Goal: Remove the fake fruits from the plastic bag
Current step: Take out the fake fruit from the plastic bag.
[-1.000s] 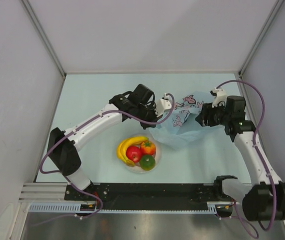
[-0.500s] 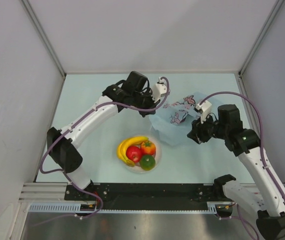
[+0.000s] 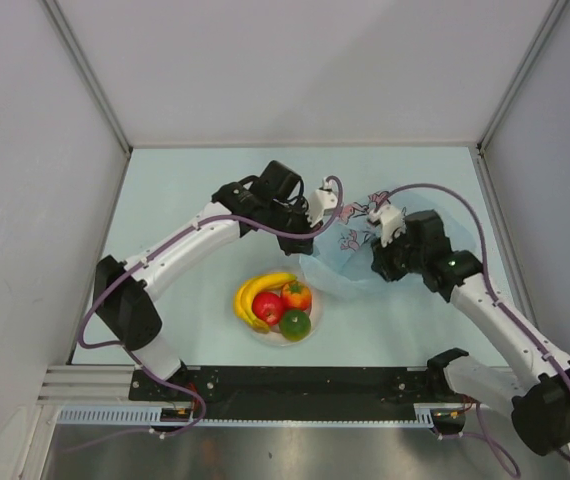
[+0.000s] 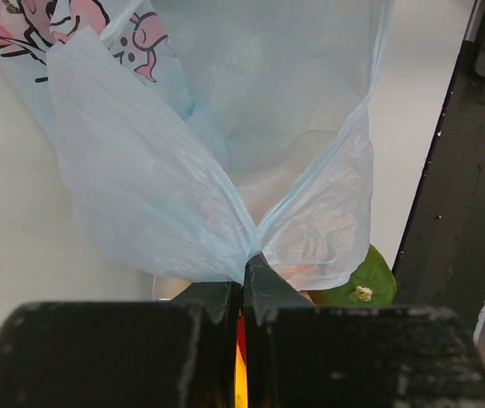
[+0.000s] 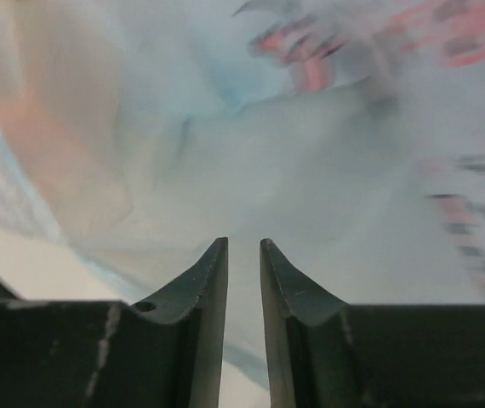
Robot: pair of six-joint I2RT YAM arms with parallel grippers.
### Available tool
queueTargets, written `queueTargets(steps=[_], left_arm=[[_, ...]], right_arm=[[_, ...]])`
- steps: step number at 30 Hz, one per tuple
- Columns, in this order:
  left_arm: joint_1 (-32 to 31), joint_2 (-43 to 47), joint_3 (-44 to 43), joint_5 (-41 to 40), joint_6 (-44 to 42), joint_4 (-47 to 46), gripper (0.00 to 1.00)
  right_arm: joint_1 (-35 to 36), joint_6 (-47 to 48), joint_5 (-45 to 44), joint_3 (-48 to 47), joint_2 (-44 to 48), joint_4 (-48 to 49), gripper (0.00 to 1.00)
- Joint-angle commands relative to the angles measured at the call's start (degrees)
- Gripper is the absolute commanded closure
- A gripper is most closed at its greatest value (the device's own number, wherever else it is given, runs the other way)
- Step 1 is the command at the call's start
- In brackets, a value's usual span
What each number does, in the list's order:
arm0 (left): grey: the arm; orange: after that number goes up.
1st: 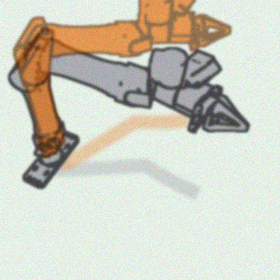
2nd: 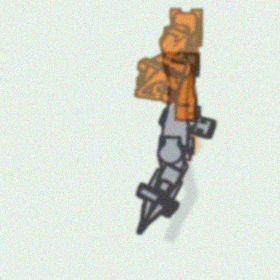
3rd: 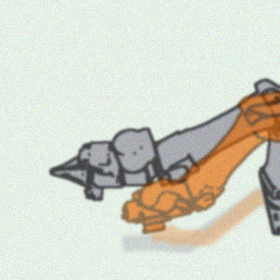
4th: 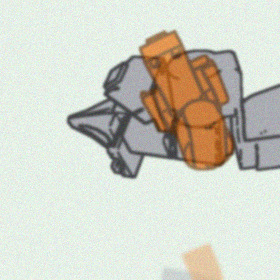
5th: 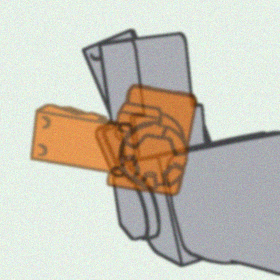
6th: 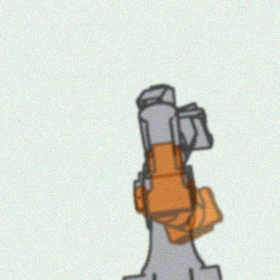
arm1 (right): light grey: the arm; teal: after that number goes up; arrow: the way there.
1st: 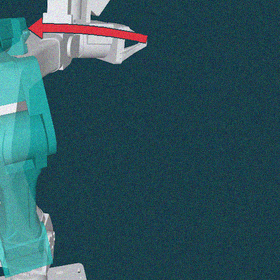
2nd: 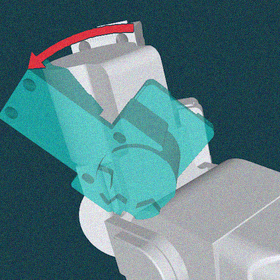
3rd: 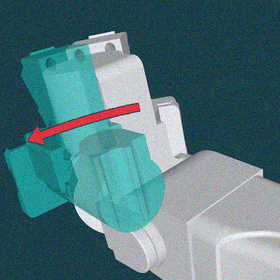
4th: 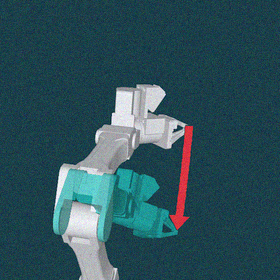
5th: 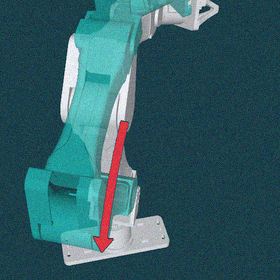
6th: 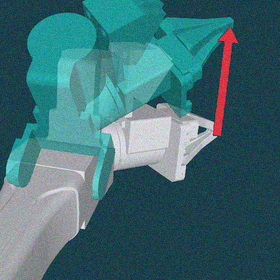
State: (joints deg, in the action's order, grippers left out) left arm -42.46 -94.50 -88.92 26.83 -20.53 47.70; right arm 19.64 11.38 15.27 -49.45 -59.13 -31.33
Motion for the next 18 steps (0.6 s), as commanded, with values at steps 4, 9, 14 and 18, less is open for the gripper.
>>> queueTargets(steps=[4, 9, 14, 18], left_arm=[[-0.61, -0.59, -3.09, 2.53, 2.17, -1.56, 1.00], [-0.79, -2.79, -4.06, -0.02, 2.52, -1.82, 1.00], [-0.96, -3.41, -4.85, -0.90, 3.48, -2.53, 1.00], [-0.87, -2.71, -6.26, 1.11, 3.92, -1.56, 1.00]], right_arm=[[12.62, 9.19, -6.04, 8.93, -0.18, -0.58, 0.78], [12.09, 8.93, -8.14, 10.17, -1.69, 2.67, 0.86], [8.06, 2.97, -11.48, 8.50, -2.55, 9.96, 0.83], [5.68, -0.73, -12.27, 8.23, -7.21, 16.81, 0.43]])
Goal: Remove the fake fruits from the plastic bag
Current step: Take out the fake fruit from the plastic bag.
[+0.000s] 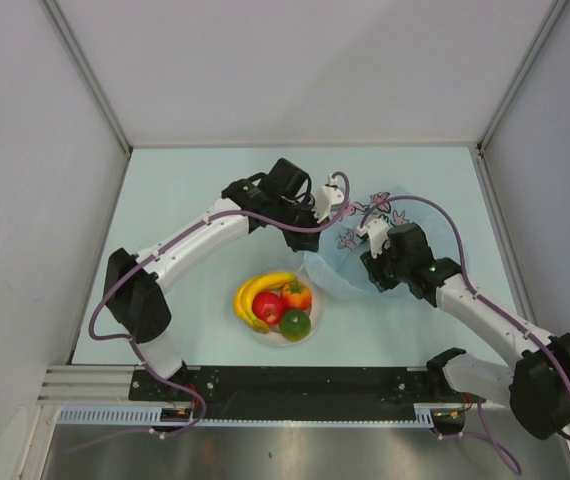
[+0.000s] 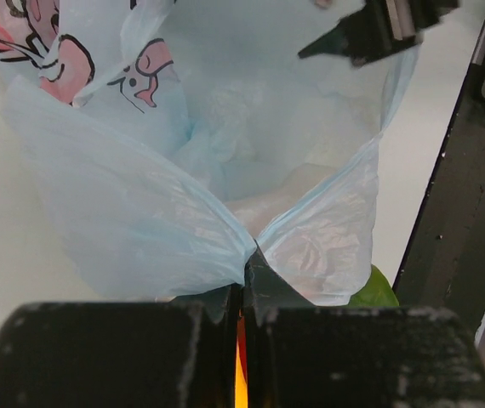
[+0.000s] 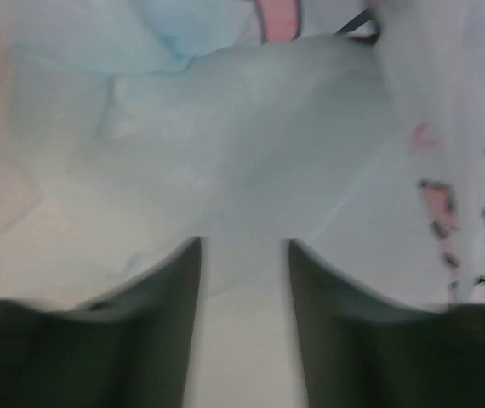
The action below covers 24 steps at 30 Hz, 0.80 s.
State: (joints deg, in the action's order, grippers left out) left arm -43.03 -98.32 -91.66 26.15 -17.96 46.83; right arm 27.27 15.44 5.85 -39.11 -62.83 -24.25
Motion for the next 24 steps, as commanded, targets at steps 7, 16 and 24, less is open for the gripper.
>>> queueTargets(steps=[7, 16, 24], left_arm=[[-0.30, 1.12, -3.53, 4.78, 2.05, 0.37, 1.00], [-0.31, -0.55, -5.29, 6.45, 2.49, 1.33, 1.00], [-0.31, -1.43, -4.76, 9.00, 2.49, 2.30, 1.00]], right_arm=[[-3.97, -5.86, -3.82, -2.55, -9.94, 18.35, 0.06], [-4.85, -2.97, -5.67, -4.04, -21.26, 31.19, 0.03], [-8.37, -3.85, -3.57, -9.13, -28.93, 36.72, 0.00]])
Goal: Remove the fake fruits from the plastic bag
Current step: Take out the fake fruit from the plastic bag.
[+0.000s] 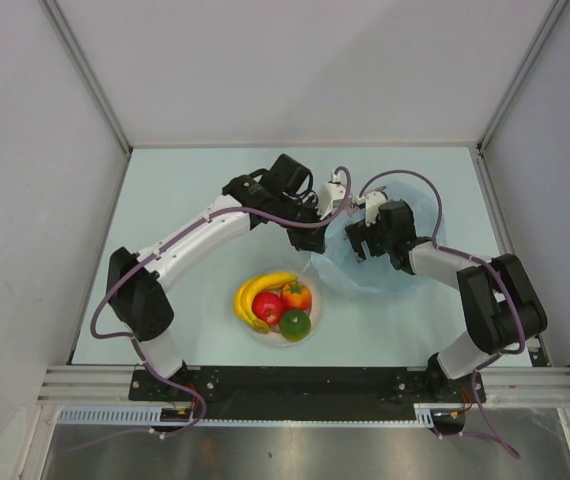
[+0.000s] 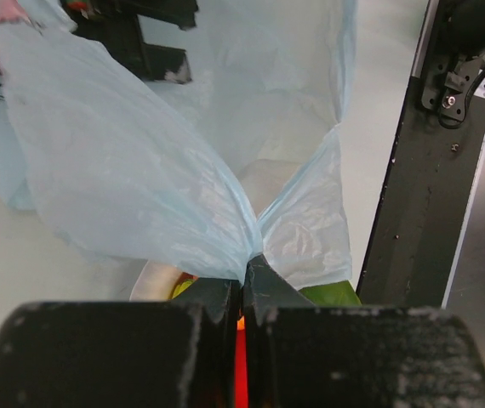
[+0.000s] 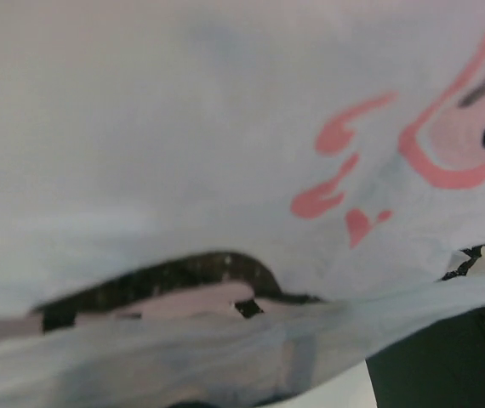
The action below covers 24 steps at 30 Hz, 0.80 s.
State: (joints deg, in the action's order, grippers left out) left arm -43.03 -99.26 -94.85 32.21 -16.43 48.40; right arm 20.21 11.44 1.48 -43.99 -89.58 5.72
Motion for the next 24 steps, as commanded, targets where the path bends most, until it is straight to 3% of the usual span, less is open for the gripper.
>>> queueTargets(steps=[1, 13, 24], left_arm=[[-0.30, -0.49, -1.31, 3.21, 1.04, 0.73, 1.00], [-0.30, -0.32, -0.60, 5.06, 1.05, 0.99, 1.00], [-0.31, -0.76, -3.94, 6.98, -1.50, 3.18, 1.00]], right_arm=[[-1.57, 0.42, 1.68, -4.61, -2.79, 7.20, 0.00], [-3.86, 6.57, 9.77, -14.89, -14.03, 7.56, 0.00], [-3.68, 6.66, 4.68, -21.30, -20.01, 8.61, 0.00]])
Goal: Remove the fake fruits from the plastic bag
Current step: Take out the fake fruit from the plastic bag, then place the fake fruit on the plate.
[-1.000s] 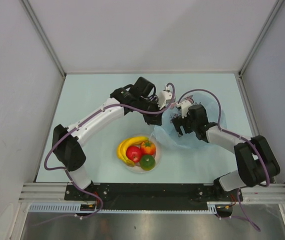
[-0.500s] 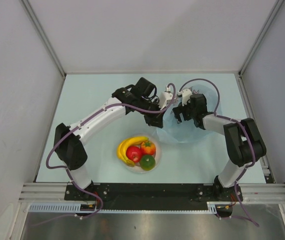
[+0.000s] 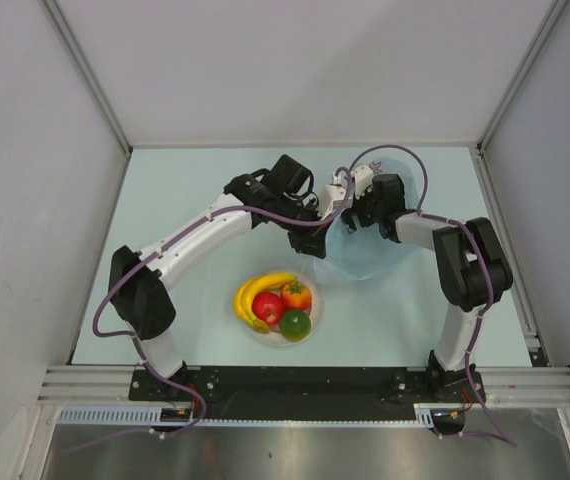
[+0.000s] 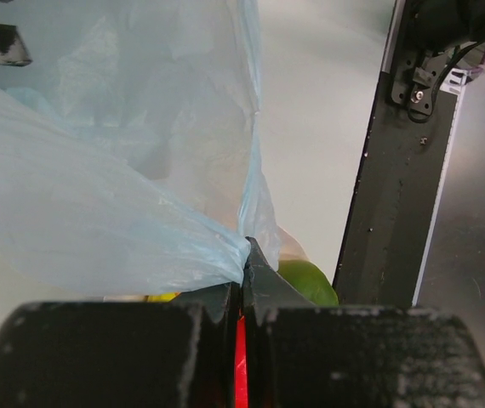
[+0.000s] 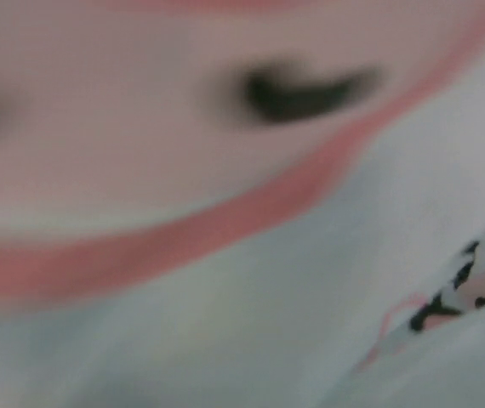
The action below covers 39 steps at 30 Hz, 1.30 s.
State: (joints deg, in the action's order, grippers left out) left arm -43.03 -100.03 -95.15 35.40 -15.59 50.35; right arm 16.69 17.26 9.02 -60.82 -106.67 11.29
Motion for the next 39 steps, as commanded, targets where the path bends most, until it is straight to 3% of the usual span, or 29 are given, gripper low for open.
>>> queueTargets(steps=[1, 7, 14, 19, 23, 31, 39], left_arm=[[-0.30, -0.08, -4.07, 4.06, -2.77, 1.68, 1.00], [-0.31, 0.18, -6.18, 4.68, -5.15, 3.79, 1.00], [-0.31, -0.08, -4.78, 3.19, -3.92, 3.00, 1.00], [-0.30, -0.34, -3.55, 2.04, -3.57, 1.60, 1.00], [0.22, -1.48, -3.46, 0.12, -2.34, -0.33, 1.00], [3.73, -2.54, -7.06, 2.83, 4.52, -6.14, 1.00], [4.53, -1.92, -4.34, 2.05, 10.30, -12.29, 1.00]], right_arm=[[-0.16, 0.94, -3.82, -5.09, -3.45, 3.30, 0.00], [-0.43, 1.64, -6.20, -11.41, -8.98, 4.01, 0.03], [-1.31, 2.78, -2.17, -15.56, -11.10, 1.38, 0.40], [-1.74, 3.14, 1.44, -15.56, -6.37, -4.25, 0.55], [-1.22, 2.43, 4.07, -15.47, 3.71, -14.24, 0.64], [0.18, 3.39, 10.41, -9.06, 24.83, -29.98, 0.65], [14.65, 5.42, 3.91, 0.52, 44.61, -39.67, 0.64]])
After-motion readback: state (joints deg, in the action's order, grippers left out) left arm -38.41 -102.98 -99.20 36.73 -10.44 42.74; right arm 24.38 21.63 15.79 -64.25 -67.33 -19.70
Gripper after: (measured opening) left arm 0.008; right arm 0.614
